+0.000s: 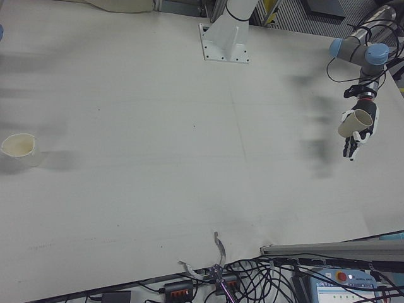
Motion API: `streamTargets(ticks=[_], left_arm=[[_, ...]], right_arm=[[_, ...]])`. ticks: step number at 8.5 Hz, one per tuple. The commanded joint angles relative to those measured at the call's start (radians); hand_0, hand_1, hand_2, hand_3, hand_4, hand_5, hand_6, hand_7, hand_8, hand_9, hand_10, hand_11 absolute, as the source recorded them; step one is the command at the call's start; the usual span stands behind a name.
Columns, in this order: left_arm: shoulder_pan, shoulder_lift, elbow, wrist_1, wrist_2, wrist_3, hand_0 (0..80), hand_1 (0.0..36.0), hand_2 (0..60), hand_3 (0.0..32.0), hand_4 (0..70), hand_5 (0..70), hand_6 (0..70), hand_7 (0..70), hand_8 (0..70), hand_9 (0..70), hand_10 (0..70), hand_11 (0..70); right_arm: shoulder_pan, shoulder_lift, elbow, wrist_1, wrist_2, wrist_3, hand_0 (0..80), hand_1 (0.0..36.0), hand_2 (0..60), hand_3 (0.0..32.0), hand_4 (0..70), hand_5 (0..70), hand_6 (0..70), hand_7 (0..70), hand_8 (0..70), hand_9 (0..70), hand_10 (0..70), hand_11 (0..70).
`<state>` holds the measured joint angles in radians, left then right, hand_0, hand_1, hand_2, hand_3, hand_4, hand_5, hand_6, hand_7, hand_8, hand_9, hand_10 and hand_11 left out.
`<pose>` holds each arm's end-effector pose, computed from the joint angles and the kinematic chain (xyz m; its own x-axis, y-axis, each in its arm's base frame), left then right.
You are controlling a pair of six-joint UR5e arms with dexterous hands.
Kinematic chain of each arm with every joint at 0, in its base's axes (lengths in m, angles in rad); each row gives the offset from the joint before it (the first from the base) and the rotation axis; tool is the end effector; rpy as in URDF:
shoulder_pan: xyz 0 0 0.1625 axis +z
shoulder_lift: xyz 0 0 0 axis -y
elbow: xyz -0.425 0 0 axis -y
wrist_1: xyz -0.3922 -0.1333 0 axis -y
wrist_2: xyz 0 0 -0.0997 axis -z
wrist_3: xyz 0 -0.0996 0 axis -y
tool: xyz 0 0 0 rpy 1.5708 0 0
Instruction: Pour water
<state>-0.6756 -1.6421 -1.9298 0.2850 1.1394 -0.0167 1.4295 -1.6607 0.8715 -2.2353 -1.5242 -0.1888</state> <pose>0.2735 -0.4434 0.5084 -0.8889 -0.4516 0.0771 -0.1278 0.0830 -0.9883 0.0875 -0.3645 0.9516 -0.9809 0.0715 0.1811 -0.1707 0.1314 -0.9765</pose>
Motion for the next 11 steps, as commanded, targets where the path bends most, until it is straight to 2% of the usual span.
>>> streamTargets(ticks=[1, 2, 5, 8, 10, 11], left_arm=[[0.001, -0.002, 0.005, 0.002, -0.003, 0.0, 80.0, 36.0, 60.0, 0.0, 35.3, 70.0, 11.8, 10.8, 1.3, 0.7, 1.8, 7.3], [-0.001, -0.002, 0.002, 0.002, -0.001, 0.0, 80.0, 36.0, 60.0, 0.0, 35.0, 70.0, 11.7, 10.7, 1.3, 0.7, 1.8, 7.2], [-0.001, -0.002, -0.008, 0.003, -0.001, 0.0, 80.0, 36.0, 60.0, 0.0, 34.8, 70.0, 11.5, 10.6, 1.3, 0.7, 1.8, 7.3], [0.001, -0.002, -0.009, 0.003, -0.001, 0.0, 80.0, 36.0, 60.0, 0.0, 33.9, 70.0, 11.4, 10.5, 1.2, 0.7, 1.7, 7.2], [-0.001, -0.002, -0.009, 0.003, -0.001, 0.0, 80.0, 36.0, 60.0, 0.0, 33.9, 70.0, 11.2, 10.4, 1.2, 0.6, 1.6, 7.0], [0.001, -0.002, -0.009, 0.003, -0.003, 0.0, 80.0, 36.0, 60.0, 0.0, 33.5, 70.0, 11.2, 10.4, 1.2, 0.6, 1.8, 7.2]], right_arm=[[-0.053, 0.07, -0.049, 0.019, -0.001, -0.052, 56.0, 27.1, 20.0, 0.0, 0.0, 7.7, 10.6, 2.0, 1.1, 0.0, 0.0, 0.0], [-0.087, 0.07, -0.04, 0.019, -0.001, -0.087, 58.1, 29.3, 20.9, 0.0, 0.0, 8.2, 10.0, 1.1, 1.0, 0.0, 0.0, 0.0], [-0.136, 0.064, -0.042, 0.019, -0.002, -0.103, 59.9, 31.3, 21.1, 0.0, 0.0, 8.4, 8.1, 0.8, 0.6, 0.0, 0.0, 0.0], [-0.187, 0.064, -0.035, 0.017, -0.002, -0.129, 58.5, 30.2, 19.6, 0.0, 0.0, 7.9, 7.5, 0.0, 0.5, 0.0, 0.0, 0.0], [-0.21, 0.065, -0.023, 0.014, -0.001, -0.133, 60.5, 32.2, 20.6, 0.0, 0.0, 8.4, 7.9, 2.4, 0.5, 0.0, 0.0, 0.0], [-0.228, 0.065, -0.01, 0.014, 0.001, -0.148, 61.6, 33.4, 23.0, 0.0, 0.0, 9.0, 9.2, 5.9, 0.8, 0.0, 0.0, 0.0]])
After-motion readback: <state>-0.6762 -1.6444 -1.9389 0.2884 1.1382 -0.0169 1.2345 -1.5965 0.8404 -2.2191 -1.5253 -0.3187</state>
